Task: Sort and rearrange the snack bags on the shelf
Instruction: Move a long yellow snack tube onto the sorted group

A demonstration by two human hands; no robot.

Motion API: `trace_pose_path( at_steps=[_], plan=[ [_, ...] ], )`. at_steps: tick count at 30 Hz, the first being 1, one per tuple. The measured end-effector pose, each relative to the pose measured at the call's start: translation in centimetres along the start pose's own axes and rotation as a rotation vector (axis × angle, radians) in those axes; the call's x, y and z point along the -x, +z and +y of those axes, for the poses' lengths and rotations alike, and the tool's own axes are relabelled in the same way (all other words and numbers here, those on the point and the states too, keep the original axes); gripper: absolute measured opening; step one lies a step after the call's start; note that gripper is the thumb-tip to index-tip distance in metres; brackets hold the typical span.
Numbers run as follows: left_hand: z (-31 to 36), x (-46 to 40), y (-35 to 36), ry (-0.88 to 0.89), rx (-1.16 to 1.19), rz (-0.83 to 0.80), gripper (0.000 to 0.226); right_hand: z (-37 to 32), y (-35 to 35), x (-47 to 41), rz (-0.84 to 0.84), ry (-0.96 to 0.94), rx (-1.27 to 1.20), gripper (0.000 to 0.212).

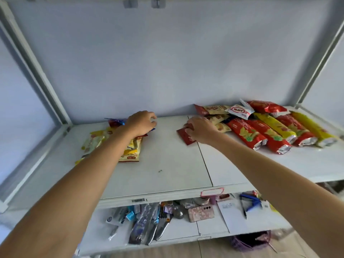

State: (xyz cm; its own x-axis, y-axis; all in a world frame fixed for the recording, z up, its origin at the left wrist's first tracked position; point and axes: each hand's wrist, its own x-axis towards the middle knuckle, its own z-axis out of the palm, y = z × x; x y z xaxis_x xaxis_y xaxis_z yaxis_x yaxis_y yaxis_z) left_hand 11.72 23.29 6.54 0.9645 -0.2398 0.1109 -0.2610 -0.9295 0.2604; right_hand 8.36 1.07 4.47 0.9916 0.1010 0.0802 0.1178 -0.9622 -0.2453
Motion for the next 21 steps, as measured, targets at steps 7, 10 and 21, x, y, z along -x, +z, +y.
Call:
trace_pose_path(
  at_steps=[7, 10, 21],
  plan=[
    [9.3, 1.2, 3.6, 0.093, 0.016, -0.055, 0.038, 8.2, -2.0, 6.4, -0.011, 0.078, 0.053, 0.043],
    [13.9, 1.6, 5.3, 0.144, -0.002, -0.06, 0.035, 12.2, -3.0, 8.4, -0.012, 0.105, 0.069, 0.048],
    [32.0, -0.3, 10.7, 0.148, -0.013, -0.057, 0.022, 30.5, -7.6, 14.3, -0.027, 0.172, 0.083, 0.052]
  ],
)
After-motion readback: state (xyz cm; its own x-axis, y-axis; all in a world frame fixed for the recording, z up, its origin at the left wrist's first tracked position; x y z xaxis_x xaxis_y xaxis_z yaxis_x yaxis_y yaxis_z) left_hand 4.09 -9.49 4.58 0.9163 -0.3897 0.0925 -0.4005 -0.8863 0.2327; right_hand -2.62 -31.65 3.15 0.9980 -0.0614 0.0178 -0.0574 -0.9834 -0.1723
